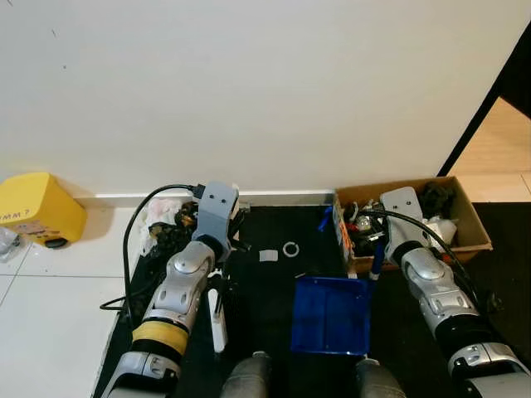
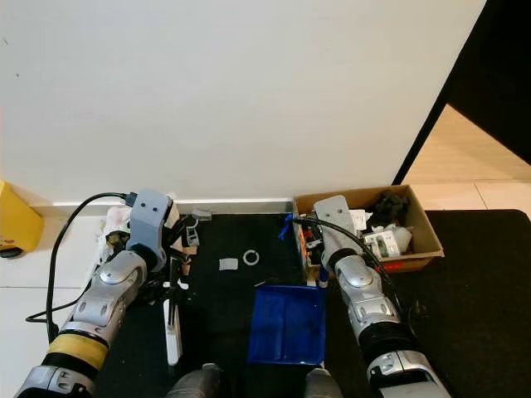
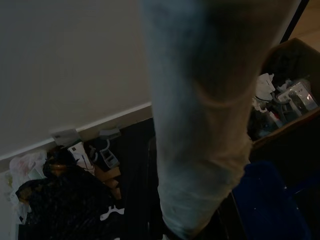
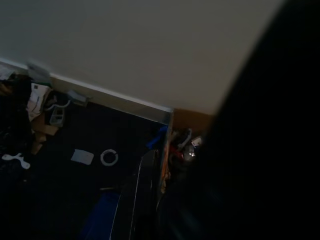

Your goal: Sweep floor

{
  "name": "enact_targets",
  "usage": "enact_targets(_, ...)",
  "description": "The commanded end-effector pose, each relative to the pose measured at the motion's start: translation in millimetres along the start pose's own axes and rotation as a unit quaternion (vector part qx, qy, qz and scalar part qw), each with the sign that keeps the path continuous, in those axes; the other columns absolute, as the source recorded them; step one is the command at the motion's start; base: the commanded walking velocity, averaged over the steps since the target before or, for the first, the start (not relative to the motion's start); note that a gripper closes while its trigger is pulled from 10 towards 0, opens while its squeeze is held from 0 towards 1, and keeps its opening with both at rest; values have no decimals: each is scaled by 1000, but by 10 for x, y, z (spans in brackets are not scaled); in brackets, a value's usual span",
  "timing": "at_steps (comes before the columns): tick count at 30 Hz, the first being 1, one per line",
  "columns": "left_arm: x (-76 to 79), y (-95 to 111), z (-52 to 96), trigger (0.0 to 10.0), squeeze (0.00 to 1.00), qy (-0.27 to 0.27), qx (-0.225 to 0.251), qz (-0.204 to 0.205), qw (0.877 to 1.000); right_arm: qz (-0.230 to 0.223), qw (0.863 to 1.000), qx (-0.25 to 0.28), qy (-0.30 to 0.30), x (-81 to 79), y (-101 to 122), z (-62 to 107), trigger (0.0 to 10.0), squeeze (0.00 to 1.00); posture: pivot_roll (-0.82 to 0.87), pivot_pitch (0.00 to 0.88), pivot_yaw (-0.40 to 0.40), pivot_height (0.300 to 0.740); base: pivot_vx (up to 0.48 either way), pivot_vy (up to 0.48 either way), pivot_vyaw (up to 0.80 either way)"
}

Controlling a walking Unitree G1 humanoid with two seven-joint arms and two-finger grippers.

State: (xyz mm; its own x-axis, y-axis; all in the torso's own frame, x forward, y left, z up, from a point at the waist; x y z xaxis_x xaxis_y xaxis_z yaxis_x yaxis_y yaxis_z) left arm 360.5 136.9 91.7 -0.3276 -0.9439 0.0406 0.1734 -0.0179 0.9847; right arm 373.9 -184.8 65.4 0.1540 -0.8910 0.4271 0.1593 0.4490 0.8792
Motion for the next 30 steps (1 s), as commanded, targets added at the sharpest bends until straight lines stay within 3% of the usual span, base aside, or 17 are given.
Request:
enact_targets(1, -81, -8, 46, 10000, 0, 15, 1, -9, 1000, 31, 999, -24, -25, 55, -124, 24, 10000, 0, 107, 147, 61, 740, 0, 0, 0)
enact_targets(11, -73, -4, 35, 10000, 0, 16, 2, -9, 1000, 14, 999, -19, -23, -42, -143, 20, 10000, 0, 108, 149, 64, 740, 0, 0, 0)
enact_targets(19, -74, -6, 40, 10000, 0, 16, 1, -10, 1000, -20, 998, -31, -41, -11, -219, 37, 10000, 0, 110, 155, 69, 740, 0, 0, 0)
enact_targets(20, -73, -11, 42, 10000, 0, 16, 0, -10, 1000, -24, 998, -30, -45, 0, -219, 38, 10000, 1000, 110, 155, 69, 740, 0, 0, 0)
enact_targets(27, -63, -21, 41, 10000, 0, 14, -1, -10, 1000, -25, 998, -36, -49, 18, -208, 25, 10000, 988, 108, 160, 70, 740, 0, 0, 0)
enact_targets(28, -61, -22, 41, 10000, 0, 14, -1, -10, 1000, -26, 998, -38, -47, 8, -205, 22, 10000, 0, 106, 160, 69, 740, 0, 0, 0)
enact_targets(30, -57, -23, 39, 10000, 0, 14, -2, -10, 1000, -35, 997, -47, -44, -18, -205, 20, 10000, 0, 106, 161, 67, 740, 0, 0, 0)
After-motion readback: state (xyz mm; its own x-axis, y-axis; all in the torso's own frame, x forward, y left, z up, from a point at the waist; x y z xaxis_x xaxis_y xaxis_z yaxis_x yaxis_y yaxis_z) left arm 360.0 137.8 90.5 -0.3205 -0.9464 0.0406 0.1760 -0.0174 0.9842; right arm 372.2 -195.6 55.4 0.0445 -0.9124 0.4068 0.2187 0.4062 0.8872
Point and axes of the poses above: a point about 5 cm out from each wrist's last joint towards the gripper, its own z axis pointing back from the gripper into the wrist, its own y axis along the axis of the wrist's last joint, x = y × z, the point moved 4 cm from there along -z, pointing out of the wrist towards the gripper, and after that the axes turned 10 degrees about z, right-handed, at the moved point
